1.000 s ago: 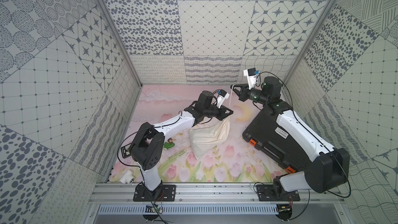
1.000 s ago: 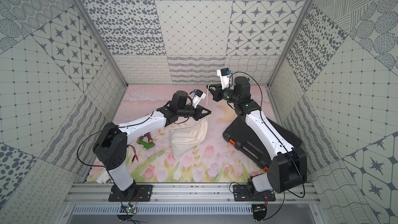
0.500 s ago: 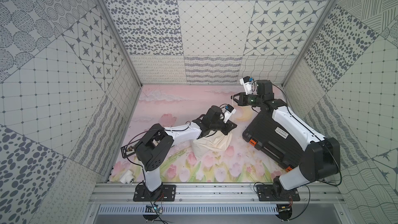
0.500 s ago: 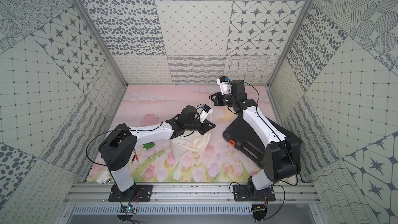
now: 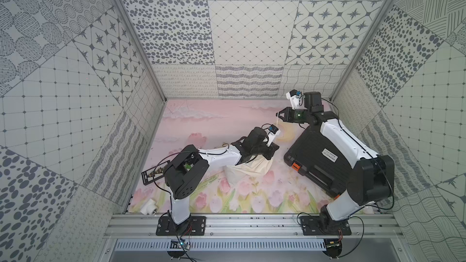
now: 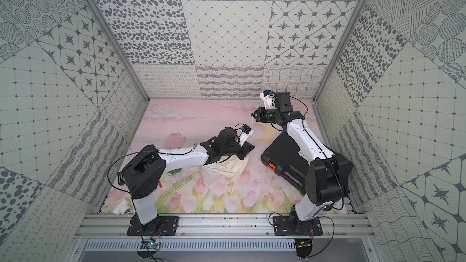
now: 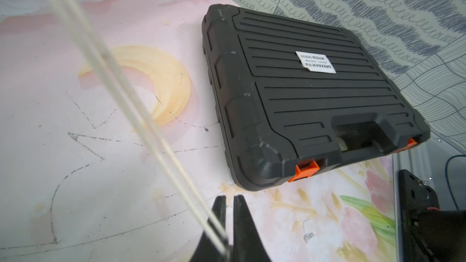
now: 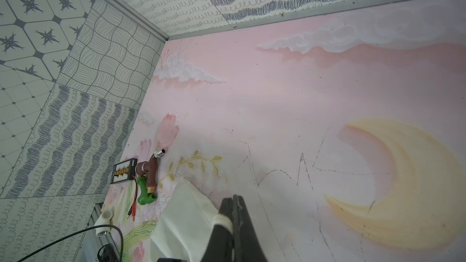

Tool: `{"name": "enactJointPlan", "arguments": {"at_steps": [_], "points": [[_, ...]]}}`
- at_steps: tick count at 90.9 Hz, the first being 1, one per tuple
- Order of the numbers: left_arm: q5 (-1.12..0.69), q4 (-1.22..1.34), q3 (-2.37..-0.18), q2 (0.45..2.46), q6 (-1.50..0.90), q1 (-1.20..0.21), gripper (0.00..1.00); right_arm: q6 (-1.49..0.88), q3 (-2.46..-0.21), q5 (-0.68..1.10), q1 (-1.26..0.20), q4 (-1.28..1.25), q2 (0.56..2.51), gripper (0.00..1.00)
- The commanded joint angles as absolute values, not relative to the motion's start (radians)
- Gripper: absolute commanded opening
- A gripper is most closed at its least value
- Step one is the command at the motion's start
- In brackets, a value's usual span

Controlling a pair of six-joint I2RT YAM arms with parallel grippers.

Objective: Close the soil bag
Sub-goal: Frap the soil bag at the center of the board.

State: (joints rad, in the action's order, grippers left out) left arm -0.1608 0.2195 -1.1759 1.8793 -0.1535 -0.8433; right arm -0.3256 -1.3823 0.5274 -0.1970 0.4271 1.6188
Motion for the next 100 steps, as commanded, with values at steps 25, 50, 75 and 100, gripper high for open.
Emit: {"name": "enactJointPlan", "arguments": {"at_steps": [25,50,75,100], "points": [[-0.313,-0.573,-1.056,1.918,-0.141,-0.943,0.10,-0.381,-1.625,0.441,-0.084,-0.146,1.645,0.00],[-0.285,-0.651,-1.048,1.918,-0.167,-0.912,0.15,-0.378,-1.659,0.446,-0.072,-0.127,1.666,0.00],[-0.250,-0.689,-1.028,1.856,-0.198,-0.846,0.16,-0.370,-1.630,0.460,-0.068,-0.115,1.648,0.00],[-0.191,-0.706,-1.071,1.779,-0.186,-0.784,0.09,-0.394,-1.442,0.521,-0.116,-0.171,1.603,0.00]]}}
